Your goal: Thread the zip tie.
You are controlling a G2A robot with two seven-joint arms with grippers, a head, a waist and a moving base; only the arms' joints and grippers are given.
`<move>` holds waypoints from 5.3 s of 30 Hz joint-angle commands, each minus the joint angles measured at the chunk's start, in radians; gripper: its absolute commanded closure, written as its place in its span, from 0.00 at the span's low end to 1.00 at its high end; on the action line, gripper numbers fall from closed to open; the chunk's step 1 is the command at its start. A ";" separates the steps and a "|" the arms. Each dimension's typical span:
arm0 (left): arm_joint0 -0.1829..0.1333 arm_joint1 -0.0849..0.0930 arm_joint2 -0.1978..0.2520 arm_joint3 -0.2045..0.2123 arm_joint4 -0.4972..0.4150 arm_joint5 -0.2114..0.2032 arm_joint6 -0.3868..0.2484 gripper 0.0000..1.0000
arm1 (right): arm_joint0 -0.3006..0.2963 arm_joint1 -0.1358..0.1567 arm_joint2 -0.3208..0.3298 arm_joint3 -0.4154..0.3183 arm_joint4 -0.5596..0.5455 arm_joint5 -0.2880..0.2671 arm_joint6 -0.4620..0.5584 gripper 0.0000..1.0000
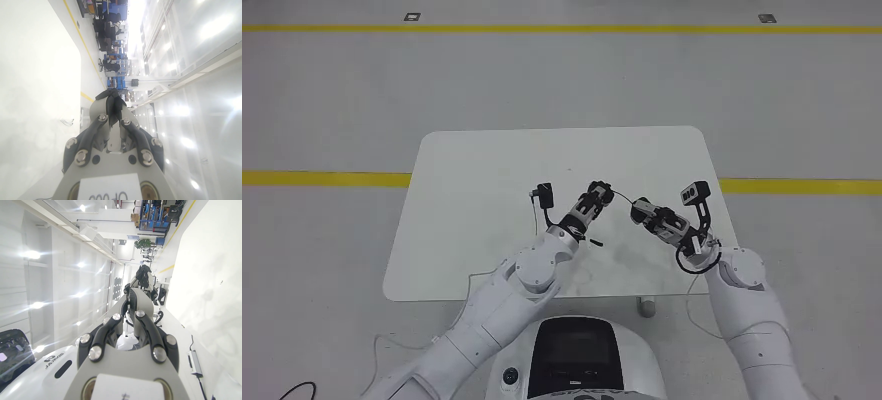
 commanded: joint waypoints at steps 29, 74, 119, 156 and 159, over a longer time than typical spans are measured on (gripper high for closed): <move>0.013 -0.001 -0.034 -0.009 0.013 -0.012 -0.030 0.00 | 0.002 -0.004 0.080 -0.020 0.048 0.050 0.065 1.00; -0.180 0.056 -0.095 0.257 -0.308 -0.039 -1.197 0.00 | 0.144 0.168 -0.150 0.205 0.535 0.552 0.310 1.00; -0.204 0.062 -0.100 0.245 -0.332 0.162 -1.043 0.00 | 0.111 0.231 -0.256 0.140 0.498 0.444 0.310 1.00; -0.192 0.077 -0.054 0.228 -0.268 0.103 -1.071 0.00 | 0.147 0.212 -0.378 0.130 0.565 0.399 0.258 1.00; -0.189 0.081 -0.058 0.229 -0.280 0.097 -1.088 0.00 | 0.142 0.211 -0.378 0.127 0.565 0.397 0.251 1.00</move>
